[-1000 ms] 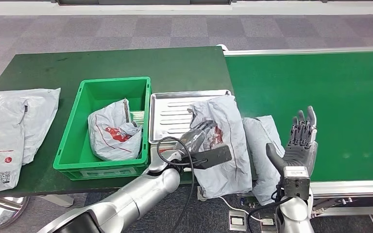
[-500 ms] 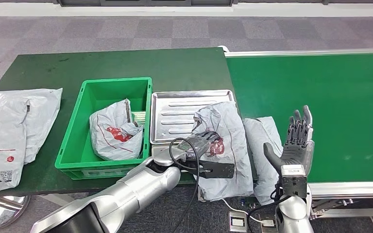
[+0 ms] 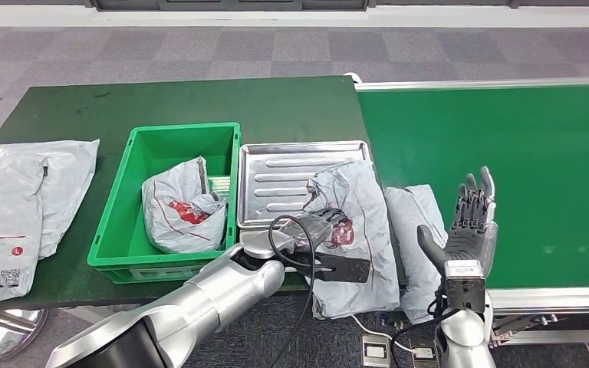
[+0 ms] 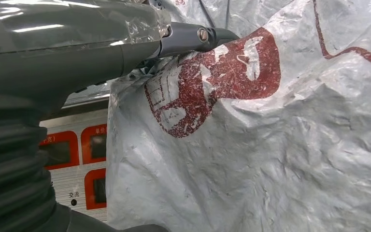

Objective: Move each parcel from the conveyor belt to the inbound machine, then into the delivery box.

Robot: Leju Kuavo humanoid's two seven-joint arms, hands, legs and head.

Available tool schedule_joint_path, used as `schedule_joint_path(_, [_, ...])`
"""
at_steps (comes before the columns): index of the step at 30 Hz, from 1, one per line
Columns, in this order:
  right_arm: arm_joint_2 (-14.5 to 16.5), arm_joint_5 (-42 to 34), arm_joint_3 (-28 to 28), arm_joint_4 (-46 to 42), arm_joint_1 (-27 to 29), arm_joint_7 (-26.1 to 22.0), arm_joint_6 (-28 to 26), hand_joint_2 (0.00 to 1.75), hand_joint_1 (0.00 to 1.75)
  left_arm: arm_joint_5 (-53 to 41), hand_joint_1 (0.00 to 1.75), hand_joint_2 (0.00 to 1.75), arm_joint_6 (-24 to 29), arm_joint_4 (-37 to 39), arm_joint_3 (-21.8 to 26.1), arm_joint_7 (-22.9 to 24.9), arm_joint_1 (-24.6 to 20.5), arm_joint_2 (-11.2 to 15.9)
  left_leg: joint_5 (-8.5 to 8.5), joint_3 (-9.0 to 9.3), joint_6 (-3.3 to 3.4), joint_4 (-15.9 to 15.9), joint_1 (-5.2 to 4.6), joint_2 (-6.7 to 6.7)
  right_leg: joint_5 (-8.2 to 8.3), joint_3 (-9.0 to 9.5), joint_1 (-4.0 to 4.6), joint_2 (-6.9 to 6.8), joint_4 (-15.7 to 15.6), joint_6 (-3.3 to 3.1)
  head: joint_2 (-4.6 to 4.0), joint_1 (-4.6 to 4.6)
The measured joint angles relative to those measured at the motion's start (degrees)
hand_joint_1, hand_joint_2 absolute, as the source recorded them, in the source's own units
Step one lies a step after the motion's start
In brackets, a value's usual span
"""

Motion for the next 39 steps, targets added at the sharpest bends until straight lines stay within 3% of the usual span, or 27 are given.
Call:
schedule_joint_path(6, [0.00,0.00,-0.04,0.00,0.00,0.01,-0.06,1.75,0.00,0.00,0.00,1.75,-0.13,0.00,-0.02,0.00,-0.05,0.00,0.00,0.03,0.00,0.00,0.00,0.00,0.00,0.03,0.00,0.00,-0.01,0.00,0.00,0.00])
schedule_joint_path(10, [0.00,0.00,-0.05,0.00,0.00,0.01,-0.06,1.75,0.00,0.84,1.75,1.75,0.70,-0.01,-0.03,-0.72,-0.01,0.00,-0.01,0.07,0.00,0.00,0.00,0.00,0.00,0.06,0.00,0.00,-0.01,0.00,0.00,0.00])
schedule_joint_path(16, [0.00,0.00,-0.11,0.00,0.01,0.01,-0.04,1.75,0.00,4.13,1.75,1.75,7.18,0.12,0.69,-6.48,0.23,0.22,-0.01,0.07,0.00,0.00,0.00,-0.05,-0.01,0.08,0.00,-0.03,0.00,0.00,0.00,-0.01])
schedule_joint_path(32, [0.00,-0.03,-0.12,0.00,0.19,0.00,-0.44,1.75,0.00,3.77,1.75,1.75,9.15,0.24,1.98,-8.11,0.37,0.31,-0.15,0.09,0.08,0.00,0.00,-0.06,-0.13,0.13,0.00,-0.03,-0.02,0.08,0.00,0.00])
schedule_joint_path(39, [0.00,-0.04,-0.32,-0.02,0.62,0.00,-0.49,1.75,0.00,3.74,1.75,1.75,12.86,0.24,3.37,-9.72,1.34,0.32,-0.15,0.09,0.08,0.01,0.00,-0.06,-0.13,0.12,-0.01,-0.03,-0.03,0.08,0.00,0.00])
